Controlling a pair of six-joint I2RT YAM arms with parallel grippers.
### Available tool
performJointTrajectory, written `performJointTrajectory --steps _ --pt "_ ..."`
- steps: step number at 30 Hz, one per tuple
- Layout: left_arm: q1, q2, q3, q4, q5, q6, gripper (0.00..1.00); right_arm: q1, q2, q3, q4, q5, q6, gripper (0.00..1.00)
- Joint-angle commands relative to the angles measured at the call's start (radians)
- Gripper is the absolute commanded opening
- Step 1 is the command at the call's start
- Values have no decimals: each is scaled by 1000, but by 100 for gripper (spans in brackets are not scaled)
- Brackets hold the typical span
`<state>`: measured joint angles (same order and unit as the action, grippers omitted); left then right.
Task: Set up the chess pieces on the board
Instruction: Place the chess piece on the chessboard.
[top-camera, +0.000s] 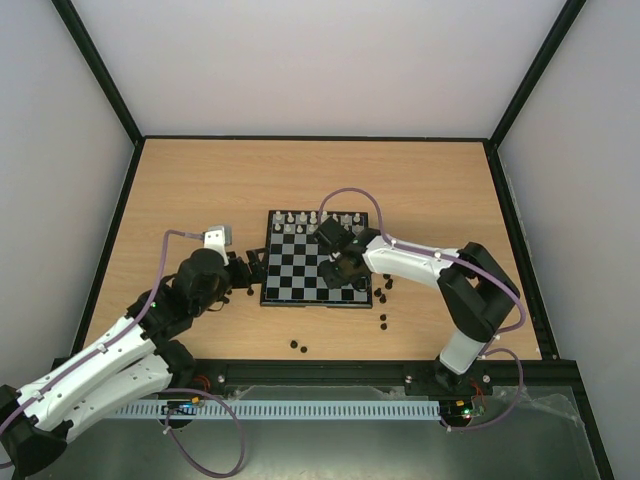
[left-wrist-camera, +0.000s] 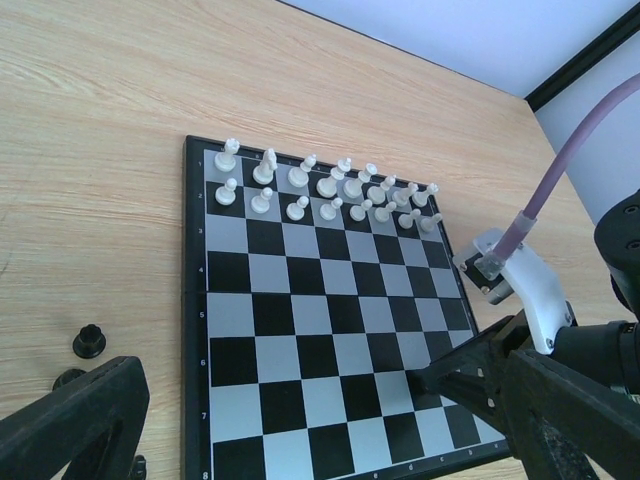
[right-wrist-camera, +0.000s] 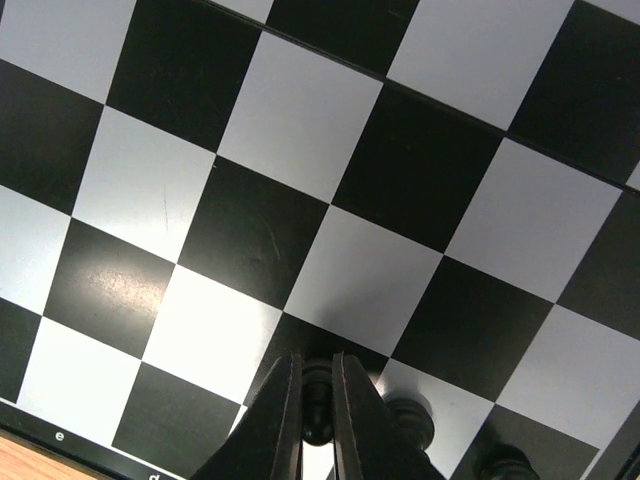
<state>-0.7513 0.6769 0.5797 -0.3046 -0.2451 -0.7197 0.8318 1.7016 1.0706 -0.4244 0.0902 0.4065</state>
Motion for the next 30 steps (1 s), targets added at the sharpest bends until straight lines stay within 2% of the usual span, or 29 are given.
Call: performJointTrajectory --steps 1,7,19,23,30 --pt "4 2 -16 23 1 -7 100 10 -39 -27 -40 11 15 5" --pt "4 7 -17 31 6 -8 99 13 -39 -34 -40 12 17 7" --pt "4 4 -17 29 7 -11 100 28 -59 -8 -65 25 17 26" --pt "4 0 -12 18 8 -12 99 56 -119 21 -97 48 25 33" --pt "4 -12 6 -17 -11 -14 99 139 -255 4 -100 -4 49 35"
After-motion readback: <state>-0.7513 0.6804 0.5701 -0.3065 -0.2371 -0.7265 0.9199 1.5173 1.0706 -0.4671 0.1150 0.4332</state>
